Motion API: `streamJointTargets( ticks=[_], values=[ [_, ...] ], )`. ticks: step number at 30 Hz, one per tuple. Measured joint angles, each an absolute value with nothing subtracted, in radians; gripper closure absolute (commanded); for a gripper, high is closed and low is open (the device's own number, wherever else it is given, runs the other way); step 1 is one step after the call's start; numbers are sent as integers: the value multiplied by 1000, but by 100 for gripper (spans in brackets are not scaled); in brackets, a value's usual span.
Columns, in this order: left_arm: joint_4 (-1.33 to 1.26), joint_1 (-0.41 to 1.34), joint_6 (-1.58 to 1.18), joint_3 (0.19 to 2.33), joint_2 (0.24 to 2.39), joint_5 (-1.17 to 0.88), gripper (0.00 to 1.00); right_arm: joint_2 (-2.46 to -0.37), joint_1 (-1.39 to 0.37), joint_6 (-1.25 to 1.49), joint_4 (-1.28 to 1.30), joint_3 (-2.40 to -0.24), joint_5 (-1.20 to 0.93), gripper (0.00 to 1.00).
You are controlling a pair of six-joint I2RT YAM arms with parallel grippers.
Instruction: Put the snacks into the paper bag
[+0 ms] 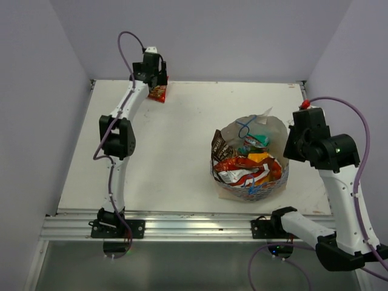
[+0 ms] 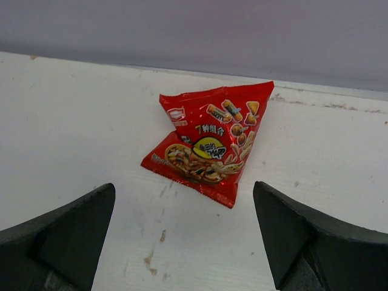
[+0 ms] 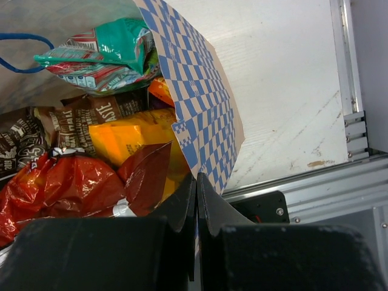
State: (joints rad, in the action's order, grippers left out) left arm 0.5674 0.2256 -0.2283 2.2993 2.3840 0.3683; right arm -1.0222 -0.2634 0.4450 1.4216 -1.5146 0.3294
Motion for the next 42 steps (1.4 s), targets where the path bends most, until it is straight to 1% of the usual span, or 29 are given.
streamJointTargets(
  ticks=[6,14,20,21,22,23,24,30,32,37,39,42],
  values=[
    [457,220,-227,2371,2501,297,0,-1062,-263,445,1420,-1515,322,100],
    [415,188,-227,2372,2659,217,0,-1127,-263,445,1414,-1517,322,100],
    [375,156,-232,2394,2686,189,0,-1158,-263,445,1408,-1526,321,100],
    [371,152,-233,2396,2690,187,13,-1159,-263,445,1407,-1526,321,100],
    [366,150,-233,2398,2695,186,32,-1159,-263,445,1406,-1526,321,100],
    [358,149,-236,2400,2699,187,72,-1159,-263,445,1406,-1526,321,100],
    [352,146,-239,2402,2701,186,100,-1159,-263,445,1406,-1526,321,100],
    [323,144,-244,2393,2694,181,100,-1160,-263,447,1407,-1534,321,100],
    [297,146,-243,2307,2644,177,100,-1160,-263,448,1407,-1538,321,100],
    [281,178,-231,1949,2345,94,100,-1158,-263,449,1407,-1538,322,100],
    [287,216,-233,1874,2210,44,100,-1156,-263,449,1407,-1538,322,100],
    [268,332,-236,1865,2010,-47,100,-1150,-263,448,1407,-1538,322,100]
  ],
)
